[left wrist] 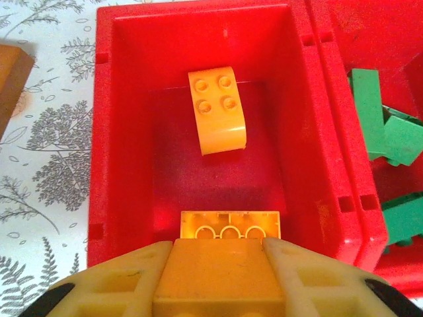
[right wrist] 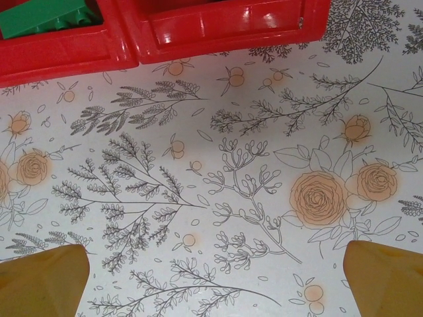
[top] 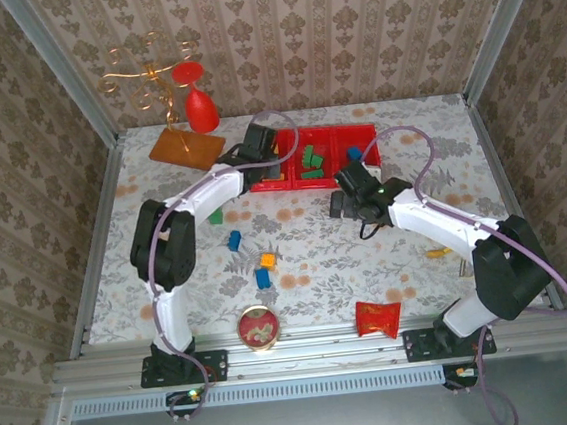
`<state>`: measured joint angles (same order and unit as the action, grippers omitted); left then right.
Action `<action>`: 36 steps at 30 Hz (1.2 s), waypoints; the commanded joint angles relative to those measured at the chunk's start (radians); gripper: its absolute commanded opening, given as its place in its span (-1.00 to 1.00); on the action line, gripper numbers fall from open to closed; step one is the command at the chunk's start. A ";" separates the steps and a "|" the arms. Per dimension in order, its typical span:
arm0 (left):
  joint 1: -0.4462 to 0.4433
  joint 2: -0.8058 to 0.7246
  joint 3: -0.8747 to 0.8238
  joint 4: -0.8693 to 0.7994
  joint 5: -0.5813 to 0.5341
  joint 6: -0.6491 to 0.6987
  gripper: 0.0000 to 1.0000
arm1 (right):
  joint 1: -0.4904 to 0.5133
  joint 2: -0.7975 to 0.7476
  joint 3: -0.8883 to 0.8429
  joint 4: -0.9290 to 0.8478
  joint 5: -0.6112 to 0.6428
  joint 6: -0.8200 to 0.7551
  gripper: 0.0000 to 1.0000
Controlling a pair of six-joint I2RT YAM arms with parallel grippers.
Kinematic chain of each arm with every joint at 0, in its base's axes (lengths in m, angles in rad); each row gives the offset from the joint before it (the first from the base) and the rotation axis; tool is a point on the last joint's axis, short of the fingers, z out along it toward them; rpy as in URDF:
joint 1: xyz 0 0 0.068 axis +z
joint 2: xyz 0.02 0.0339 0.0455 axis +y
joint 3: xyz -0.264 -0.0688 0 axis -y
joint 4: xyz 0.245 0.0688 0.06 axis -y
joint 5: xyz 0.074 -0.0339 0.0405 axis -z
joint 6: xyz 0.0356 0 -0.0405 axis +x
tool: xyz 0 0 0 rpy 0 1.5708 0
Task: Sort the legos into containers by color
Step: Place the lego in the container.
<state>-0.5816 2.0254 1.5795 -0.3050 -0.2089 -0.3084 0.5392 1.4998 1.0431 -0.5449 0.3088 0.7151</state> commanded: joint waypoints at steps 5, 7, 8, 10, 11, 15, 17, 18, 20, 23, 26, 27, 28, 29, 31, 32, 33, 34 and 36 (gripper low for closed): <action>0.009 0.057 0.093 -0.049 -0.033 0.034 -0.30 | 0.024 -0.020 -0.003 -0.008 0.065 0.023 1.00; 0.009 0.067 0.104 -0.057 -0.035 0.032 -0.28 | 0.027 -0.027 -0.005 -0.012 0.074 0.027 1.00; 0.008 0.068 0.106 -0.058 -0.034 0.029 -0.27 | 0.028 -0.030 -0.006 -0.013 0.075 0.027 1.00; 0.009 0.070 0.107 -0.058 -0.035 0.025 -0.22 | 0.028 -0.035 -0.007 -0.016 0.081 0.027 1.00; 0.008 0.069 0.108 -0.057 -0.036 0.024 -0.19 | 0.029 -0.037 -0.009 -0.018 0.081 0.027 1.00; 0.008 0.061 0.105 -0.061 -0.045 0.022 -0.06 | 0.030 -0.041 -0.009 -0.018 0.084 0.026 1.00; 0.008 0.055 0.103 -0.061 -0.047 0.022 0.01 | 0.031 -0.041 -0.009 -0.018 0.084 0.026 1.00; 0.008 0.052 0.102 -0.060 -0.047 0.022 0.03 | 0.031 -0.041 -0.009 -0.018 0.086 0.026 1.00; 0.007 0.041 0.100 -0.060 -0.046 0.020 0.04 | 0.031 -0.041 -0.009 -0.018 0.086 0.025 1.00; 0.006 0.016 0.087 -0.056 -0.042 0.019 0.05 | 0.035 -0.043 -0.007 -0.019 0.088 0.026 1.00; 0.003 -0.026 0.059 -0.045 -0.042 0.015 0.11 | 0.036 -0.046 -0.004 -0.022 0.093 0.026 1.00; 0.003 -0.044 0.045 -0.038 -0.043 0.014 0.13 | 0.037 -0.047 -0.004 -0.024 0.094 0.026 1.00; 0.002 -0.065 0.028 -0.032 -0.045 0.011 0.16 | 0.038 -0.049 -0.004 -0.024 0.097 0.026 1.00; 0.003 -0.082 0.013 -0.026 -0.046 0.009 0.18 | 0.038 -0.050 -0.005 -0.026 0.099 0.026 1.00; 0.002 -0.128 -0.027 -0.015 -0.053 0.003 0.25 | 0.038 -0.054 -0.006 -0.027 0.105 0.027 1.00; 0.002 -0.148 -0.046 -0.009 -0.061 0.002 0.29 | 0.039 -0.056 -0.007 -0.027 0.108 0.029 1.00; 0.002 -0.173 -0.069 -0.003 -0.068 -0.001 0.33 | 0.039 -0.059 -0.008 -0.027 0.111 0.029 1.00; 0.002 -0.199 -0.093 0.003 -0.074 -0.004 0.38 | 0.039 -0.060 -0.008 -0.028 0.112 0.029 1.00; 0.003 -0.248 -0.140 0.009 -0.088 -0.011 0.48 | 0.039 -0.062 -0.008 -0.030 0.117 0.028 1.00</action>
<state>-0.5812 1.8477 1.4864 -0.3180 -0.2584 -0.3004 0.5724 1.4693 1.0431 -0.5495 0.3794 0.7155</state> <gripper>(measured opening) 0.731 0.999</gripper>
